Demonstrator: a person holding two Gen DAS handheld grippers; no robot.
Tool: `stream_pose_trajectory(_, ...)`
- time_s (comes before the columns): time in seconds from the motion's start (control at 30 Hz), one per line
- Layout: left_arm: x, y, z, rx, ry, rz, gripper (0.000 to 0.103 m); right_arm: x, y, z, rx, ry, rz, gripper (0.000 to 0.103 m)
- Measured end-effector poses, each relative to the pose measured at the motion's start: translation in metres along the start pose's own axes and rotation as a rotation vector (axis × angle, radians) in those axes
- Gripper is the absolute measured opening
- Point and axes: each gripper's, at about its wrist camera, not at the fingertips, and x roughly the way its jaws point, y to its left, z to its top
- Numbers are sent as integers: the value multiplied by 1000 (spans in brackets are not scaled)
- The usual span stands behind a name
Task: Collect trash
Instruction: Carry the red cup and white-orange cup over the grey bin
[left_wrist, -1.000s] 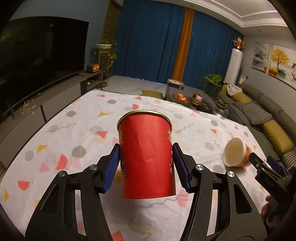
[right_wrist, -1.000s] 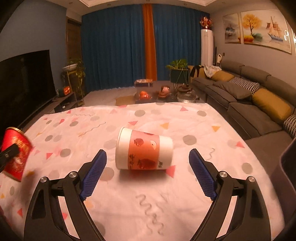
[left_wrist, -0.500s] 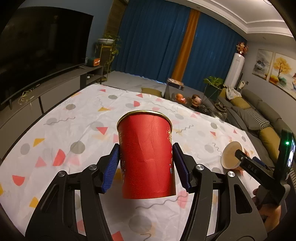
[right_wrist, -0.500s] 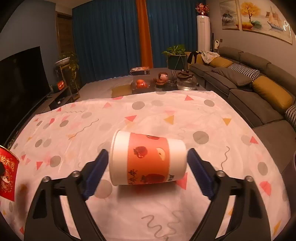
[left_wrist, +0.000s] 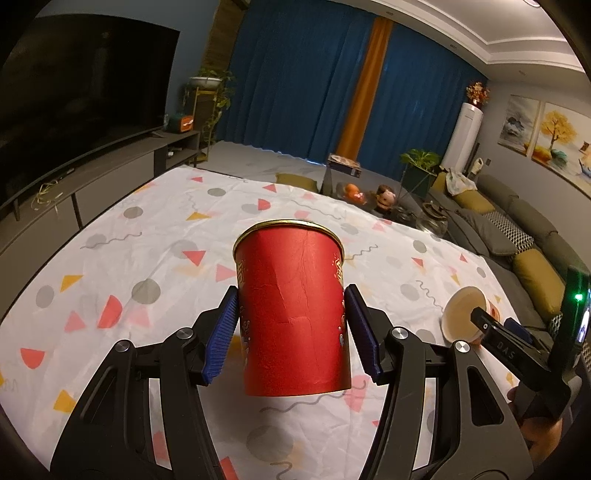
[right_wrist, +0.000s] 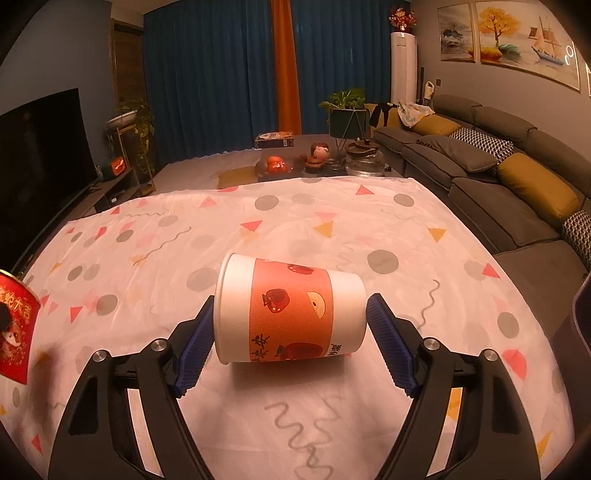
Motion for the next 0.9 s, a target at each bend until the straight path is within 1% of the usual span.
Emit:
stream_pose_trajectory(0.23, -3, -13, -3, 36, -4, -16, 57, -19, -11, -12, -3, -18, 4, 77)
stream_pose_trajectory(0.4, -6, -29, -9, 80, -3, -39, 57, -40, -20, -23, 7, -34, 15, 77)
stream_pose_trajectory(0.57, -13, -50, -20, 131, 8, -79, 57, -70, -32, -30, 11, -65, 28, 77)
stream_pose_trajectory(0.67, -20, -69, -30, 172, 15, -112, 57, -90, -42, -34, 11, -87, 29, 77)
stream_pose_trajectory(0.9, -46, -109, -49, 240, 9, -187, 57, -136, -74, -47, 13, -127, 7, 77)
